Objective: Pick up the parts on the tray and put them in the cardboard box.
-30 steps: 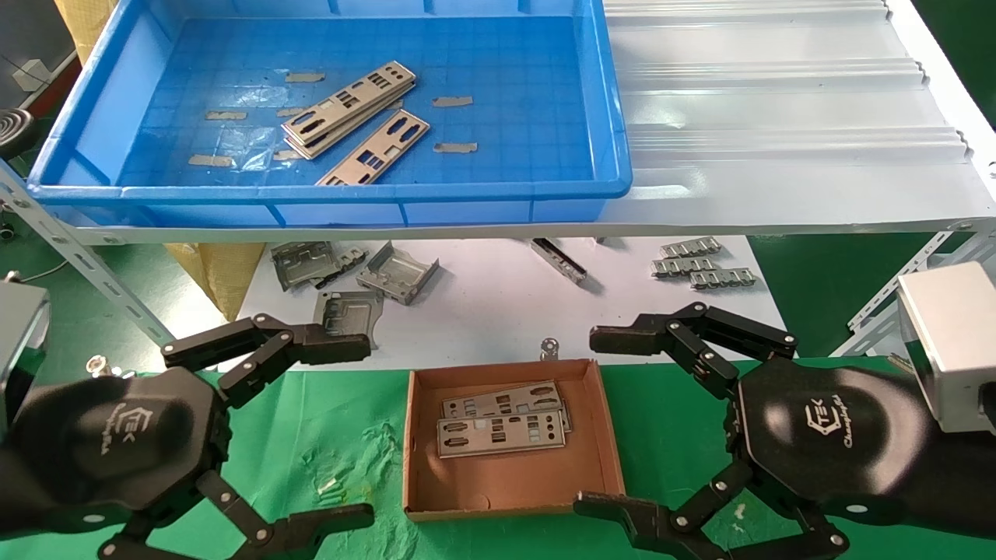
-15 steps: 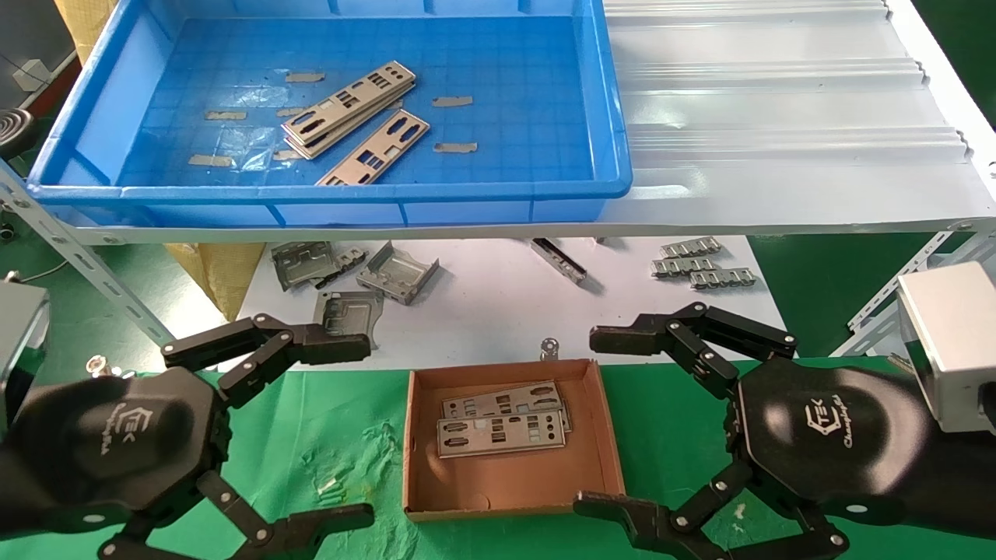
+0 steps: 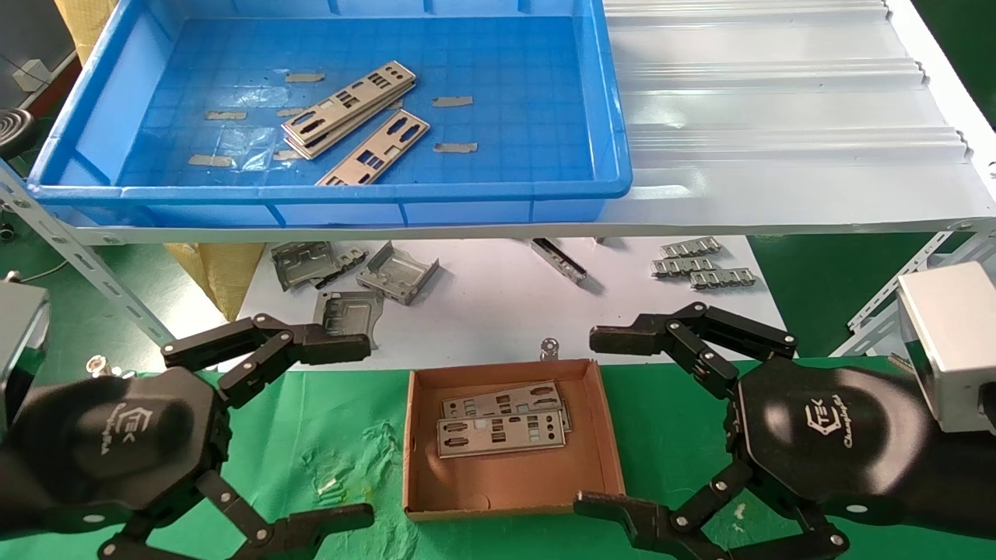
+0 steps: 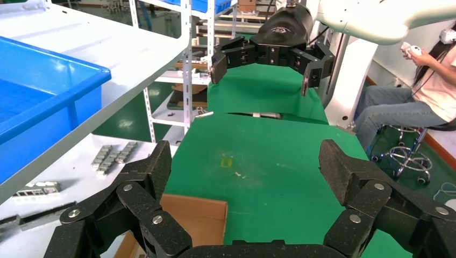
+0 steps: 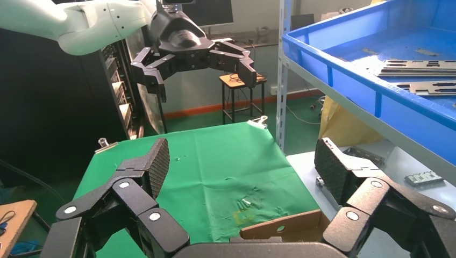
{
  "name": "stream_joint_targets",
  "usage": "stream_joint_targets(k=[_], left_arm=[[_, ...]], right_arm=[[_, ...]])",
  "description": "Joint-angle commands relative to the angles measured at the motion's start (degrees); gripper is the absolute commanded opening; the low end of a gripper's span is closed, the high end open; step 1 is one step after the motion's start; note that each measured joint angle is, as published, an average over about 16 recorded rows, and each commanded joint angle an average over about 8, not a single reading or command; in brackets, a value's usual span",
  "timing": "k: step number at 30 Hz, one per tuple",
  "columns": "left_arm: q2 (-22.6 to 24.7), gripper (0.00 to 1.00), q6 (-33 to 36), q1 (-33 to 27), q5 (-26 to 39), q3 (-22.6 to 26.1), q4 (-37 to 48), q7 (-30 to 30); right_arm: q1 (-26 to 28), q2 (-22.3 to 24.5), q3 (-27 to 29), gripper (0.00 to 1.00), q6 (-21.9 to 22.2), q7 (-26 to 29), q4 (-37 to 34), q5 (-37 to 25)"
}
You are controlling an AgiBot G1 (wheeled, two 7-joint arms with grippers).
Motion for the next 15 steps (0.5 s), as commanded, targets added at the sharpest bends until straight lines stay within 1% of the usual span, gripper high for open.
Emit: stream_joint_targets(k=[1, 15], left_arm=[[0.0, 1.00, 0.0, 0.0, 0.0, 0.0, 0.0, 0.0], [0.0, 1.00, 0.0, 0.0, 0.0, 0.0, 0.0, 0.0]], right_arm=[[0.0, 0.0, 0.0, 1.00, 0.0, 0.0, 0.0, 0.0], [0.0, 0.0, 0.0, 1.00, 0.0, 0.0, 0.0, 0.0]])
